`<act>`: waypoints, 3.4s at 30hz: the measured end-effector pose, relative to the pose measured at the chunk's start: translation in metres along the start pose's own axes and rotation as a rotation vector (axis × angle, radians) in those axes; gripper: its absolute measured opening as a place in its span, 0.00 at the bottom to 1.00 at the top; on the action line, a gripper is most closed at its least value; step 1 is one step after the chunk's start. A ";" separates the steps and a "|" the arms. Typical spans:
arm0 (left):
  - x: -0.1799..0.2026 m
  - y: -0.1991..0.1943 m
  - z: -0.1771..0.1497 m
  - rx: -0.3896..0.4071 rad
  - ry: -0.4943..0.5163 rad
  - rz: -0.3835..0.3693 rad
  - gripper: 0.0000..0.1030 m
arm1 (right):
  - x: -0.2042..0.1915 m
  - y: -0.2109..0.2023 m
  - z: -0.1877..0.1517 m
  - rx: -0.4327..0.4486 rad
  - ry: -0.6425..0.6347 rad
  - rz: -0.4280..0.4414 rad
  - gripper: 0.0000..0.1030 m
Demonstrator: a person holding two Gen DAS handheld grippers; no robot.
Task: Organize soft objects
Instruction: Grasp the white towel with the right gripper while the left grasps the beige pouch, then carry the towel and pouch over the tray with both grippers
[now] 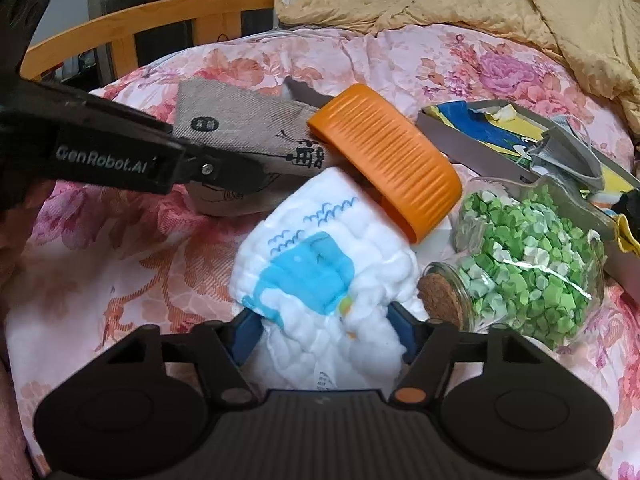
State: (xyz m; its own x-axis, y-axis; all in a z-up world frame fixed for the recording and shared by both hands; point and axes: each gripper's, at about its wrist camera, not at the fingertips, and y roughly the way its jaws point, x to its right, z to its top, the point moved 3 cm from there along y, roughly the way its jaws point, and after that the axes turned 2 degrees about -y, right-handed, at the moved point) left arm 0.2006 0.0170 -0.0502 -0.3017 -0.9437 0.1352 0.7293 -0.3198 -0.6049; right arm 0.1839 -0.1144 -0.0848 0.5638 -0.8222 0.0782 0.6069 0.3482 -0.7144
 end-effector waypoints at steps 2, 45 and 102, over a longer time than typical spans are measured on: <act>0.001 -0.002 0.000 0.006 0.020 0.002 0.13 | 0.002 -0.003 -0.001 0.006 0.010 -0.017 0.48; 0.103 -0.084 -0.031 0.373 0.570 0.397 0.03 | -0.001 -0.104 -0.008 0.313 -0.069 -0.376 0.25; 0.142 0.181 0.142 0.263 0.106 0.122 0.04 | 0.260 -0.027 0.031 0.423 0.395 -0.403 0.37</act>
State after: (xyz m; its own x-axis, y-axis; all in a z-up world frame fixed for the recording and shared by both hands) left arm 0.3774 -0.1871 -0.0288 -0.2545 -0.9669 -0.0165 0.8936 -0.2286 -0.3862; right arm 0.3316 -0.3235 -0.0235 0.0527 -0.9980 -0.0358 0.9367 0.0618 -0.3446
